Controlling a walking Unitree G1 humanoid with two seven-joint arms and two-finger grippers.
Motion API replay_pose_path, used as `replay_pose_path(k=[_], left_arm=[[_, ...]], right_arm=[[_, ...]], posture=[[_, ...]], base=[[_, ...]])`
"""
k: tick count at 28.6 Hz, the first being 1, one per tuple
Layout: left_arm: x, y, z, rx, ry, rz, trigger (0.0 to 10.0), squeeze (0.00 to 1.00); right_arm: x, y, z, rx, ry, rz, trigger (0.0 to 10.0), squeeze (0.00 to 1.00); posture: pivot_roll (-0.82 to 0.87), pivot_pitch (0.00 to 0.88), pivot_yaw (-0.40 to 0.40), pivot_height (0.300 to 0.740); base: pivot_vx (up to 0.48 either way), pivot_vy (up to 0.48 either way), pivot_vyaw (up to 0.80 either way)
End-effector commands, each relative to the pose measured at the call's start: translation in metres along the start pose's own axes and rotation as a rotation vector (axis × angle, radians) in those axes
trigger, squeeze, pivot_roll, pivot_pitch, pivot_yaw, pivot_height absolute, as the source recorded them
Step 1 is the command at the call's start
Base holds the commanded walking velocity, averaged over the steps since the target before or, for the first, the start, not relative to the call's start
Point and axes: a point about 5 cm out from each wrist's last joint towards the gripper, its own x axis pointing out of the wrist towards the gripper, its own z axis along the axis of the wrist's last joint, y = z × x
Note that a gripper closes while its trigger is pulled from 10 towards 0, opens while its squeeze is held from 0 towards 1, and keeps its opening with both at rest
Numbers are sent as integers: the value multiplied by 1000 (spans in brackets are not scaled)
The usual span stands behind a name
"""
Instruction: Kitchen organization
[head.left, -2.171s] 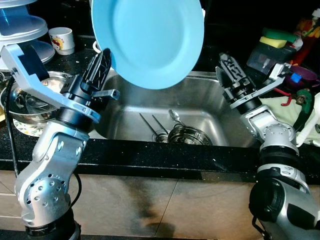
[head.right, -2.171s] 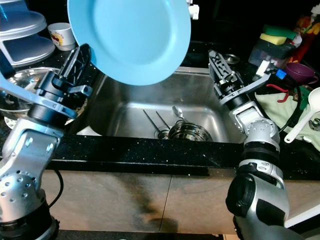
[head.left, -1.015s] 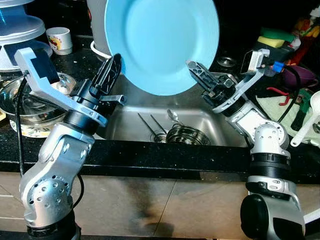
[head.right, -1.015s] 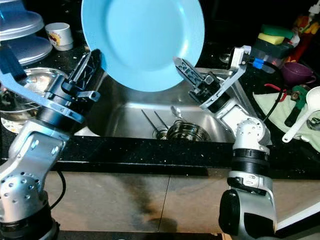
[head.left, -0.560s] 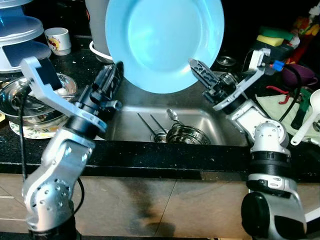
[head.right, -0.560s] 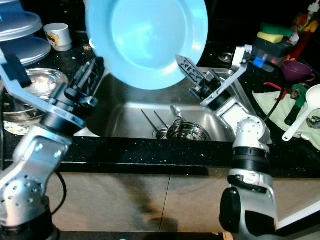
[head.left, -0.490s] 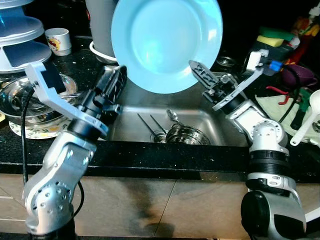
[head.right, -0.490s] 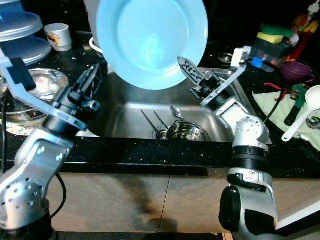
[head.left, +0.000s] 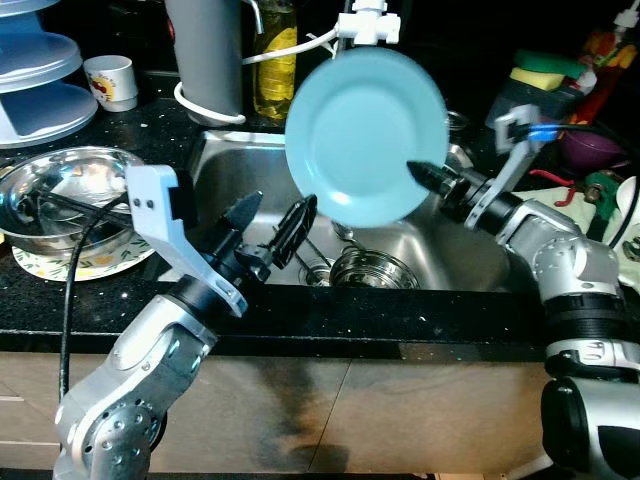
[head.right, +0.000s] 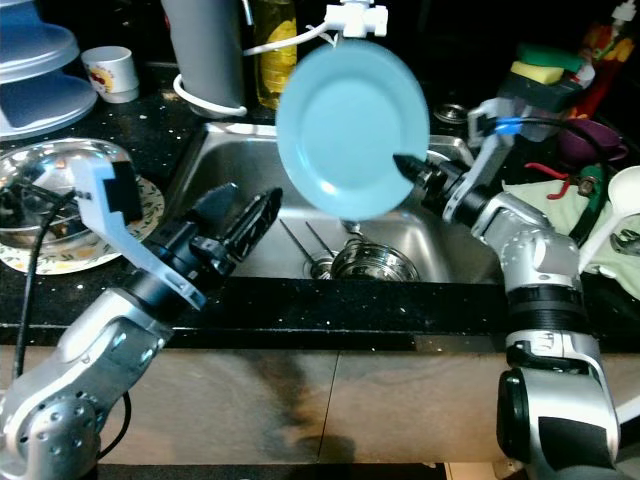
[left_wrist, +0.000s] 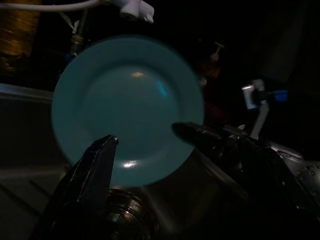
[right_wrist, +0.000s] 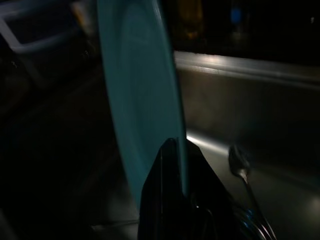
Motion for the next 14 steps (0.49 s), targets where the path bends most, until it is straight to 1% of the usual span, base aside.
replay_pose_path(k=[1,2,3,5,7,8,10,11,12,13,14], left_arm=[[-2,-2,-2,29,21,-9,10000,0],[-2,-4,-4,39,28,-11,10000,0],[-2,-5,-5,44,32,-12,10000,0],[-2,-8,-9,70,51,-16,10000,0],[-3,-11,-12,83,67,-19,10000,0],[-4,-12,-14,88,76,-22,10000,0],[-4,-13,-15,91,79,-25,10000,0],[-4,-14,-17,99,86,-28,10000,0],[-4,-15,-19,107,92,-31,10000,0],[-4,-16,-19,109,93,-32,10000,0],[-4,-17,-20,107,90,-31,10000,0]], right_arm=[[4,1,5,-80,32,-26,0,0],[9,4,1,-132,86,-44,0,0],[12,6,-2,-166,119,-54,0,0],[22,15,-8,-207,170,-54,0,0],[35,26,-15,-221,211,-50,0,0],[43,33,-22,-236,251,-54,0,0],[46,35,-25,-251,270,-56,0,0],[51,38,-30,-281,307,-78,941,0],[57,40,-35,-313,339,-105,4863,0],[61,42,-38,-319,359,-129,9490,0],[64,42,-40,-317,382,-160,10000,0]], posture=[[95,0,-79,740],[93,0,-80,740],[93,0,-80,740],[90,0,-80,740],[83,1,-80,740],[80,9,-82,740],[80,9,-82,740],[81,14,-85,740],[82,20,-87,740],[83,22,-88,740],[84,25,-90,740]], base=[[0,0,0],[0,0,0],[0,0,0],[0,0,0],[0,0,0],[0,0,0],[0,0,0],[0,0,0],[0,0,0],[0,0,0],[0,0,0]])
